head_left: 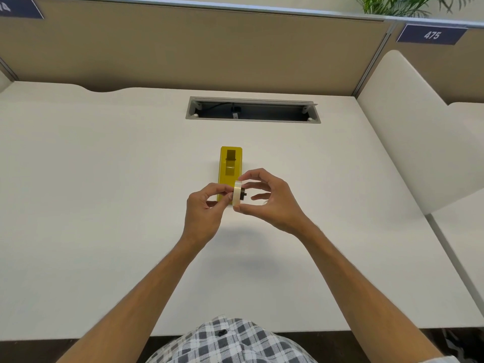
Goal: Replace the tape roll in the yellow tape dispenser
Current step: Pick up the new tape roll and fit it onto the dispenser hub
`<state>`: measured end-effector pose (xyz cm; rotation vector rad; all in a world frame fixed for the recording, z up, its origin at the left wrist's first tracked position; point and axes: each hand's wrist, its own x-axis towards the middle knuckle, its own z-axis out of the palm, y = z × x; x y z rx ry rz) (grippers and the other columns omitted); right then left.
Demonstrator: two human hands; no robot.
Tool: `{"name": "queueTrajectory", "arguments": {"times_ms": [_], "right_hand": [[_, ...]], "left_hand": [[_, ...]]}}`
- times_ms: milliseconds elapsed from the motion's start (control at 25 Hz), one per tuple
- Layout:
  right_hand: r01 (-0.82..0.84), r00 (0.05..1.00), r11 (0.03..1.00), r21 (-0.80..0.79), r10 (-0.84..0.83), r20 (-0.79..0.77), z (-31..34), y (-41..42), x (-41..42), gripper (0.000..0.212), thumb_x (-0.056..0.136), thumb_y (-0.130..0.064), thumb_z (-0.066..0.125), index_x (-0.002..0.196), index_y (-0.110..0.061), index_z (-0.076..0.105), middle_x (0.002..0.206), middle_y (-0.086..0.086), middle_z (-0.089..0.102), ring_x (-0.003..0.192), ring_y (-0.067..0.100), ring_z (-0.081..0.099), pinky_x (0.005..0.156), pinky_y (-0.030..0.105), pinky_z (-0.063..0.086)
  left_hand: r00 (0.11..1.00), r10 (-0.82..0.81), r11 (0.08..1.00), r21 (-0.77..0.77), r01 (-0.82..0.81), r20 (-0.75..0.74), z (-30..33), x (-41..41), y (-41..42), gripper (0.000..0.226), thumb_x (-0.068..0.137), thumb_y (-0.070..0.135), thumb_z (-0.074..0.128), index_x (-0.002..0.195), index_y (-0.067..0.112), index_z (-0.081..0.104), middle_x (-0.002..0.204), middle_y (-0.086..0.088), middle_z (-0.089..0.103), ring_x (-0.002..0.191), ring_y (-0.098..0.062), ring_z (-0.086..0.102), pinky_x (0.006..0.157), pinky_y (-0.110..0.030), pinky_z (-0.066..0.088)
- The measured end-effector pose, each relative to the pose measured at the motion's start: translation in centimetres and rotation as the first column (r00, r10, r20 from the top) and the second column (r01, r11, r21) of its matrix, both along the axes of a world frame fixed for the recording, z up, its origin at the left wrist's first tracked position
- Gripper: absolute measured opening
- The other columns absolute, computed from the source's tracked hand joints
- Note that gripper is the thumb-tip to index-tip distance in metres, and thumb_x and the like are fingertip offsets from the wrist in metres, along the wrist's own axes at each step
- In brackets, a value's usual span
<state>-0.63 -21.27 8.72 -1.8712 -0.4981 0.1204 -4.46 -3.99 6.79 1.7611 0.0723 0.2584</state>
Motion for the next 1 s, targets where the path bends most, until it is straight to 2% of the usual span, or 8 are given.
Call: {"name": "queueTrajectory", "arguments": {"times_ms": [160, 280, 360, 480, 680, 840, 1000], "right_hand": [[0.098, 0.993, 0.994, 0.053, -0.094, -0.068, -0.3, 0.2, 0.2, 0.024, 0.085, -0.037, 0.072, 0.106, -0.027, 0.066, 0.104, -0.013, 0.070, 0.096, 0.006, 0.067, 0.072, 0.022, 0.053], [0.108, 0.989, 0.993, 0.055, -0.102, -0.112, -0.9, 0.5, 0.3, 0.013, 0.091, -0.032, 0.067, 0.102, -0.026, 0.070, 0.093, -0.009, 0.073, 0.085, 0.008, 0.069, 0.072, 0.025, 0.055], [0.104, 0.986, 0.992, 0.076, -0.093, -0.137, -1.2, 0.9, 0.4, 0.013, 0.091, -0.027, 0.068, 0.103, -0.024, 0.071, 0.090, -0.005, 0.074, 0.082, 0.010, 0.070, 0.075, 0.029, 0.057], [0.109, 0.980, 0.983, 0.145, -0.082, -0.179, -1.7, 1.5, 0.7, 0.015, 0.090, -0.020, 0.070, 0.104, -0.017, 0.072, 0.091, 0.000, 0.076, 0.086, 0.014, 0.072, 0.074, 0.025, 0.056], [0.128, 0.964, 0.968, 0.217, -0.070, -0.258, -2.3, 2.2, 1.1, 0.018, 0.086, -0.014, 0.074, 0.103, -0.013, 0.073, 0.095, 0.003, 0.077, 0.089, 0.016, 0.074, 0.078, 0.025, 0.057], [0.122, 0.955, 0.961, 0.247, -0.045, -0.294, -2.5, 2.4, 1.7, 0.017, 0.084, -0.013, 0.075, 0.100, -0.016, 0.074, 0.095, -0.001, 0.078, 0.091, 0.015, 0.074, 0.077, 0.017, 0.054], [0.107, 0.954, 0.968, 0.225, -0.036, -0.297, -2.6, 2.6, 2.8, 0.020, 0.081, -0.015, 0.079, 0.100, -0.015, 0.074, 0.098, 0.002, 0.077, 0.093, 0.018, 0.074, 0.089, 0.032, 0.056]], "left_hand": [[1.000, 0.028, 1.000, 0.006, -0.027, -0.012, 0.0, 0.2, 0.2, 0.014, 0.088, 0.015, 0.068, 0.096, 0.026, 0.073, 0.093, 0.011, 0.073, 0.091, -0.008, 0.067, 0.071, -0.014, 0.051], [0.999, 0.033, 0.999, 0.005, -0.033, 0.005, 0.3, 0.3, 0.4, 0.017, 0.089, 0.014, 0.067, 0.093, 0.030, 0.072, 0.093, 0.013, 0.073, 0.091, -0.005, 0.066, 0.070, -0.014, 0.051], [0.999, 0.037, 0.999, -0.003, -0.037, 0.006, 0.3, 0.5, 0.6, 0.017, 0.089, 0.012, 0.067, 0.094, 0.028, 0.072, 0.094, 0.012, 0.073, 0.091, -0.005, 0.067, 0.071, -0.016, 0.052], [0.999, 0.048, 0.999, -0.008, -0.048, -0.023, 0.2, 0.7, 1.0, 0.017, 0.089, 0.011, 0.066, 0.097, 0.024, 0.073, 0.094, 0.011, 0.074, 0.092, -0.006, 0.068, 0.076, -0.026, 0.059], [0.997, 0.049, 0.998, -0.042, -0.052, -0.062, 0.0, 1.1, 1.7, 0.014, 0.090, 0.009, 0.064, 0.099, 0.013, 0.073, 0.097, 0.001, 0.074, 0.096, -0.016, 0.069, 0.086, -0.041, 0.059], [0.996, 0.037, 0.999, -0.026, -0.039, -0.079, 0.0, 1.6, 2.2, 0.015, 0.088, 0.012, 0.067, 0.102, 0.011, 0.073, 0.099, -0.002, 0.074, 0.097, -0.017, 0.069, 0.089, -0.039, 0.058], [0.997, 0.013, 1.000, 0.013, -0.012, -0.082, -0.2, 2.6, 2.6, 0.015, 0.087, 0.013, 0.069, 0.102, 0.012, 0.072, 0.099, 0.001, 0.074, 0.097, -0.012, 0.068, 0.090, -0.031, 0.057]]}}
